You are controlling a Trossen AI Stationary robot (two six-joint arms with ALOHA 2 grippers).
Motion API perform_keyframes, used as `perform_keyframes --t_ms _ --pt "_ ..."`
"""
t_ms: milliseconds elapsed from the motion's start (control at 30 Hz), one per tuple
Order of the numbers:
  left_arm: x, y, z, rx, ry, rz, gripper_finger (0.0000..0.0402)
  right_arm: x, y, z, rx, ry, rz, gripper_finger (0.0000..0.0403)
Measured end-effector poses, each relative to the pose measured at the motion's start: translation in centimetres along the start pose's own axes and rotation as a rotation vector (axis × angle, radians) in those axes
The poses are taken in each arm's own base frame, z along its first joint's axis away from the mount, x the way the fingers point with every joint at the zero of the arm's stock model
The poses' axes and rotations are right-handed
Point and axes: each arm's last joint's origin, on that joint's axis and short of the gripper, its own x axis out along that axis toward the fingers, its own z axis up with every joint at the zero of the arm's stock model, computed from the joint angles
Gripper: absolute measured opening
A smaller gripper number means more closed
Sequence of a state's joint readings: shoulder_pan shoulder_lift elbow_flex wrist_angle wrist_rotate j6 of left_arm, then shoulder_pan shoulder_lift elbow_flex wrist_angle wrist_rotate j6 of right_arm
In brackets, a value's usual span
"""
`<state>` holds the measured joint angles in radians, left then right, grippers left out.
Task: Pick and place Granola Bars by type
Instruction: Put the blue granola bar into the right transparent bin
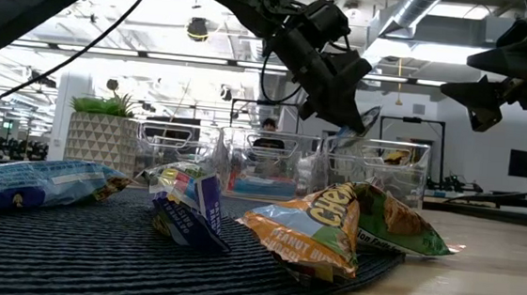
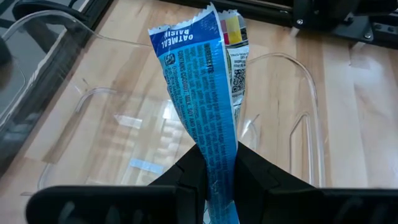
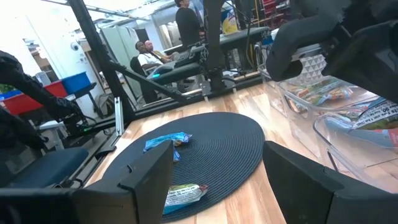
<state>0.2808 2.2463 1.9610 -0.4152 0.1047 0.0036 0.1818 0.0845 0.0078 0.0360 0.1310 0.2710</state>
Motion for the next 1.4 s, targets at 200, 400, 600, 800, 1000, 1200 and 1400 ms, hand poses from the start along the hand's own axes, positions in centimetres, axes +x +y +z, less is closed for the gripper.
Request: perform_keyframes --t_ms 200,400,600,800,1000,1200,1400 --pt "0.0 0.0 0.0 0.0 0.0 0.0 0.005 0.0 0.0 0.0 0.0 0.0 0.0 0.0244" --pt "0.7 -0.3 -0.6 -0.011 0.023 -0.009 0.005 0.0 0.0 0.0 0.0 0.0 0.0 0.0244" --pt "0.7 -0.6 -0.7 0.016 0.034 0.001 0.005 0.0 0.0 0.0 0.0 0.0 0.0 0.0244" --pt "0.7 -0.7 -0.8 0.008 0.048 0.002 0.005 0.0 0.0 0.0 0.0 0.0 0.0 0.0244" --pt "0.7 -1.6 -1.4 0.023 0.115 -0.012 0.005 0.0 0.0 0.0 0.0 0.0 0.0 0.0244" --pt "0.7 -2.1 -1.8 0.026 0.147 -0.019 0.005 0.0 0.0 0.0 0.0 0.0 -0.001 0.0244" --pt "0.7 -2.1 -1.9 -0.011 0.157 -0.017 0.005 0.0 0.0 0.0 0.0 0.0 0.0 0.0244"
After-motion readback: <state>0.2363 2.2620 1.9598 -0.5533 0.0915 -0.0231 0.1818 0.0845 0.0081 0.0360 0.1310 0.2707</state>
